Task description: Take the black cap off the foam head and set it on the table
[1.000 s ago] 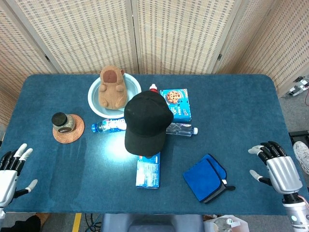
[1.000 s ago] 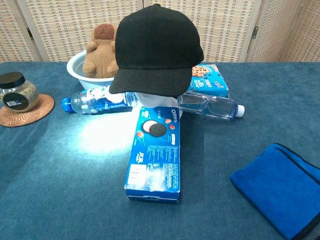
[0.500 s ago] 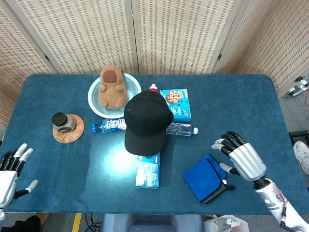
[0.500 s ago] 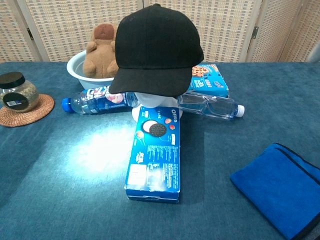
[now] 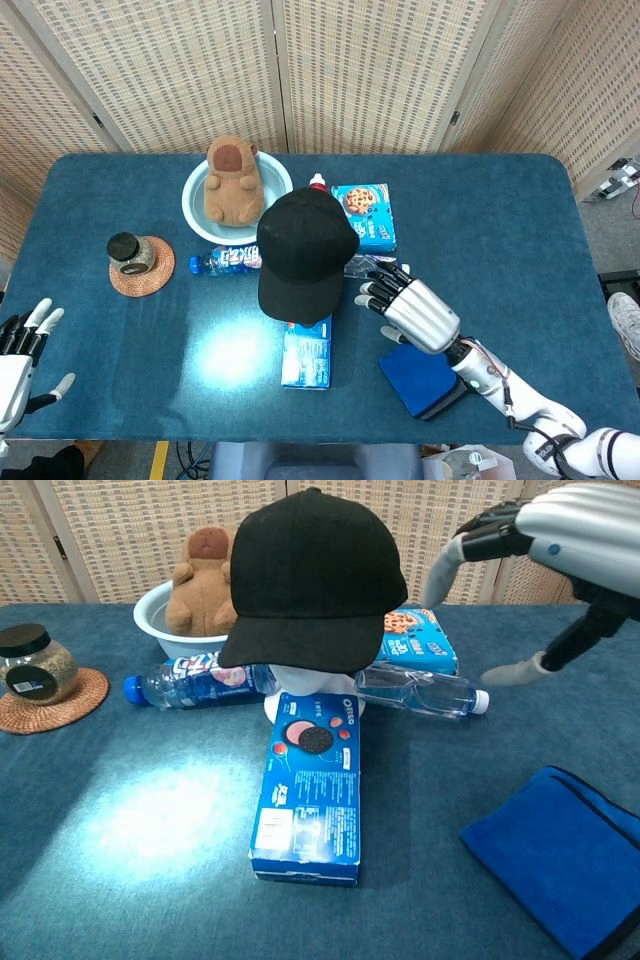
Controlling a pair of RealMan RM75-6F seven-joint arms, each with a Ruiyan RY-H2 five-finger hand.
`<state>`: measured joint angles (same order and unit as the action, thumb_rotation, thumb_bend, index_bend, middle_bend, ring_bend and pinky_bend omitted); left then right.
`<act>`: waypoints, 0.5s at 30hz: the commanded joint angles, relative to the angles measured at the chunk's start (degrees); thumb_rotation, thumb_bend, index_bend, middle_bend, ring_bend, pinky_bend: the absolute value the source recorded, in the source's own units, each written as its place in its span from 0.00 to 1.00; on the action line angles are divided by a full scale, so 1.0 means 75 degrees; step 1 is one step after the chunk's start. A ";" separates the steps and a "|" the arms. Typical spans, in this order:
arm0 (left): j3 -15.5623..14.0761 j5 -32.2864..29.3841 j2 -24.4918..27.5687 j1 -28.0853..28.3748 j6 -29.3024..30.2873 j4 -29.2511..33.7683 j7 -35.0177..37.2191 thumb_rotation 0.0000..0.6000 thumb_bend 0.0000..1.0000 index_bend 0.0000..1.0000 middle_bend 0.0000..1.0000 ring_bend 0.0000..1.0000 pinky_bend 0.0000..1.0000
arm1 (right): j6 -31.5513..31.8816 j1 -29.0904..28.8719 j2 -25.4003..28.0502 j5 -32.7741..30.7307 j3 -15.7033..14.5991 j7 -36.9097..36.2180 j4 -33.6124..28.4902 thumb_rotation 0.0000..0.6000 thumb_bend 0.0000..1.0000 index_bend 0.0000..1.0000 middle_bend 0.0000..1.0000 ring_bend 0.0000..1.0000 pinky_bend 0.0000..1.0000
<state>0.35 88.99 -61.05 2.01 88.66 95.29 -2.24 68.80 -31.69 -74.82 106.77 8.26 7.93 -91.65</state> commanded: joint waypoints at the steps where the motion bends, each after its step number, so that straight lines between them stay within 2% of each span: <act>1: 0.0003 -0.0012 0.0006 -0.0006 0.0001 0.0006 -0.0010 1.00 0.20 0.02 0.00 0.00 0.00 | -0.0132 -0.0289 -0.0387 0.0027 0.0081 0.0142 0.0309 1.00 0.00 0.38 0.34 0.22 0.19; 15: 0.0037 -0.0068 0.0007 0.0007 -0.0044 0.0048 -0.0098 1.00 0.20 0.02 0.00 0.00 0.00 | 0.0227 -0.1002 -0.1673 0.0102 0.0121 0.0100 0.1620 1.00 0.00 0.38 0.33 0.21 0.16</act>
<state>0.63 88.50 -60.99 2.07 88.32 95.65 -2.99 69.97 -38.78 -86.62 107.53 9.11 8.82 -80.31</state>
